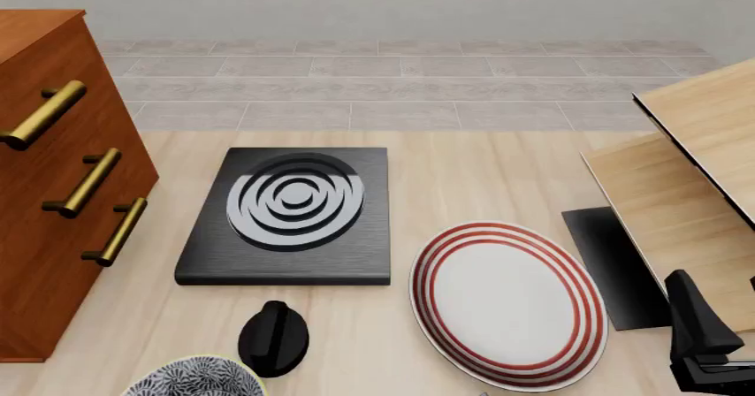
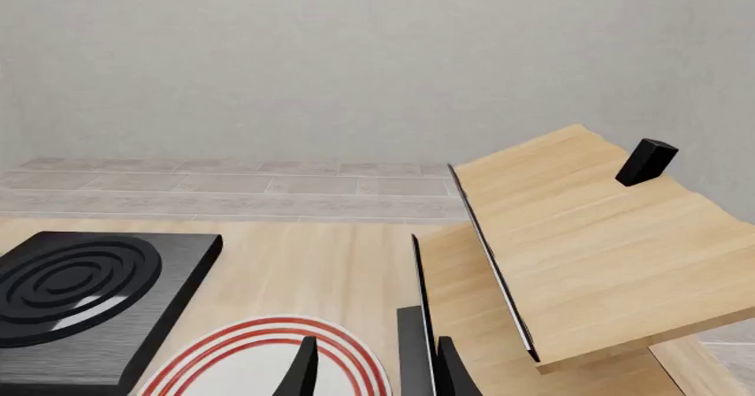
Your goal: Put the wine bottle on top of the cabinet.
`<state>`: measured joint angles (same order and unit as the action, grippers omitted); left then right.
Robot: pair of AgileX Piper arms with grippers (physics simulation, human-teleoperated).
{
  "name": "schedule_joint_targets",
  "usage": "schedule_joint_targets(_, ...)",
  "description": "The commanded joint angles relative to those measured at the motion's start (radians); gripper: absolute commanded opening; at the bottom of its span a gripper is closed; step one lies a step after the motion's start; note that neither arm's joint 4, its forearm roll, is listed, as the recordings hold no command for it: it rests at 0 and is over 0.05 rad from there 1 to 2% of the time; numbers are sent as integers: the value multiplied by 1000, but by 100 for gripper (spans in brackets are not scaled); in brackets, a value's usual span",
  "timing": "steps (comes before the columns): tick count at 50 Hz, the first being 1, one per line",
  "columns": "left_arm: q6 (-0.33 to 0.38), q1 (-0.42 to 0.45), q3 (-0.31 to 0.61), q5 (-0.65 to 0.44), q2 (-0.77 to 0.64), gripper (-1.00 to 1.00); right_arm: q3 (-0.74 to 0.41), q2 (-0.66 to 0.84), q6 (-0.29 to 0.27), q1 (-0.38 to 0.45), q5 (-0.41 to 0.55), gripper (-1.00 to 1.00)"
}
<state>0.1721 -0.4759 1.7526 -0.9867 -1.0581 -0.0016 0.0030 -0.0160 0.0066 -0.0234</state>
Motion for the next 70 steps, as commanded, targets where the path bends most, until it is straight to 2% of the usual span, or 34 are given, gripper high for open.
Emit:
schedule_joint_targets(1, 0, -9, -137, 28, -5, -100, 0, 0, 0, 0, 0, 100)
schedule_joint_targets(10, 4, -28, -148, 41, -11, -100, 0, 0, 0, 0, 0, 100)
schedule_joint_targets(11, 3, -28, -147, 42, -11, 100, 0, 0, 0, 0, 0, 100)
schedule_joint_targets(25, -5, -42, -174, 64, -8, 100, 0, 0, 0, 0, 0, 100)
schedule_joint_targets(32, -10, -38, -116, 37, 2, 100, 0, 0, 0, 0, 0, 100)
schedule_joint_targets(38, -10, -18, -72, -5, 39, 100, 0, 0, 0, 0, 0, 100)
schedule_joint_targets(51, -1, 25, -44, -65, 115, 100, 0, 0, 0, 0, 0, 100)
schedule_joint_targets(53, 26, 28, -45, -69, 130, 100, 0, 0, 0, 0, 0, 100)
schedule_joint_targets(60, 2, 39, -11, -95, 152, 100, 0, 0, 0, 0, 0, 100)
schedule_joint_targets(64, -2, 51, -37, -97, 182, 100, 0, 0, 0, 0, 0, 100)
schedule_joint_targets(66, 11, 67, -52, -106, 202, 100, 0, 0, 0, 0, 0, 100)
schedule_joint_targets(70, 15, 106, -11, -131, 211, 100, 0, 0, 0, 0, 0, 100)
